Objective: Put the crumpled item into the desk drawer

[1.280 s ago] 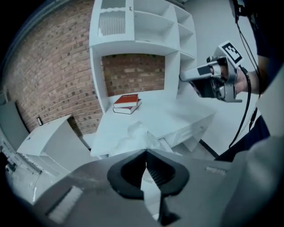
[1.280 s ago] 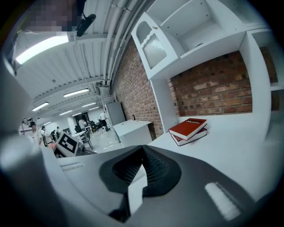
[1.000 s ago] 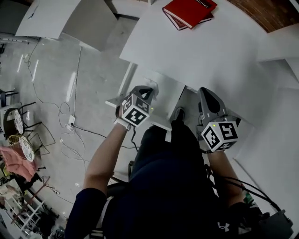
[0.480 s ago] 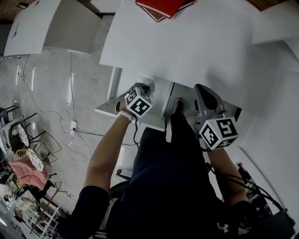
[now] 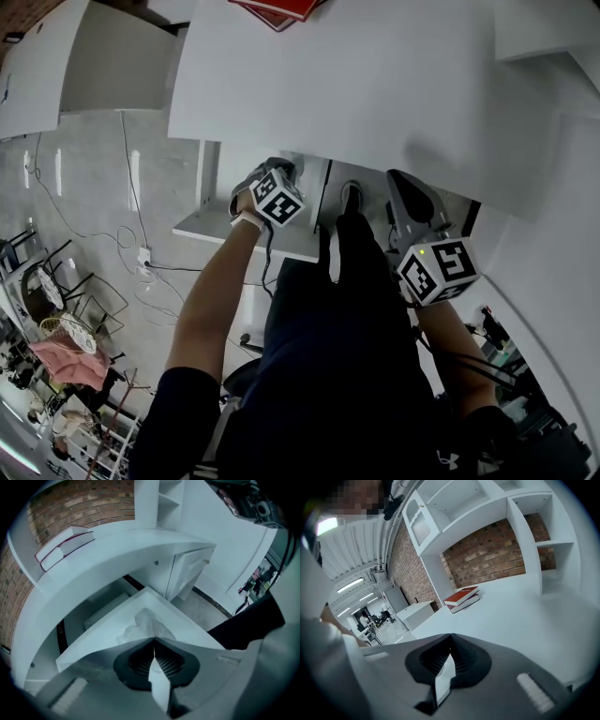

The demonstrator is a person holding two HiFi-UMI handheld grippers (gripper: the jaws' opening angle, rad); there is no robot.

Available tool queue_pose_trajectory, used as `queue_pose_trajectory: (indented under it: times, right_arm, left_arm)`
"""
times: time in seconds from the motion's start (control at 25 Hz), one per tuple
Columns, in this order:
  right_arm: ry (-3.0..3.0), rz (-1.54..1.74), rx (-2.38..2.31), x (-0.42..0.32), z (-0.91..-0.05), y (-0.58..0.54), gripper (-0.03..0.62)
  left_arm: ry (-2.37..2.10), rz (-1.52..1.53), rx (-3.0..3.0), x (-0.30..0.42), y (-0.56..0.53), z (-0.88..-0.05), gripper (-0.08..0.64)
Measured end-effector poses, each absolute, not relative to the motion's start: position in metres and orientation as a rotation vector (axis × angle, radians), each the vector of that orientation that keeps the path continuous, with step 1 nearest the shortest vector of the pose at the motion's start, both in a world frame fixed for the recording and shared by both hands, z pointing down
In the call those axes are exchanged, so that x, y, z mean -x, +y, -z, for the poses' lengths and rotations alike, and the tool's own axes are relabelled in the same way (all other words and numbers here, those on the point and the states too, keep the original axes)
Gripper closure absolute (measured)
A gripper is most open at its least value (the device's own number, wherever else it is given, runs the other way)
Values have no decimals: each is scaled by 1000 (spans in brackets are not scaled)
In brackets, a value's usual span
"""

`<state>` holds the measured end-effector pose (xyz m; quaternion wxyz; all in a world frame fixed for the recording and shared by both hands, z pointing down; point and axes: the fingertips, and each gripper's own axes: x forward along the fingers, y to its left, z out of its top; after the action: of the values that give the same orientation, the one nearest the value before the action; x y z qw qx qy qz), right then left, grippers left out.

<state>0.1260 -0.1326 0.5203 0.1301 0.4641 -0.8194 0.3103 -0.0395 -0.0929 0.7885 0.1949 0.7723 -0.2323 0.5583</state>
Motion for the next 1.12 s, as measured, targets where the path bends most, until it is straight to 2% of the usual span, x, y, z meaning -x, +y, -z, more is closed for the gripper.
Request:
queue_pose_trajectory:
  times: [0.32,0.72,0.92,1.12]
  right_arm:
    - [-2331,-942,-1362,-136,-541,-119,589]
    - [-2289,-977,-1382,-144,-555,-102,589]
    - [-2317,-961,-1357,-138,-551,-104,589]
    - [-2375,-925,-1297,-122,-538,-109,589]
  left_arm:
    - [-633,-1717,-2211,37,-97,-828,555]
    - [-693,-1745,-2286,20,-111,-837,547]
    - [-746,-1686,-2336,15,-112,-819,459]
    - [-871,-1601,-2332,24,-115,-795,457]
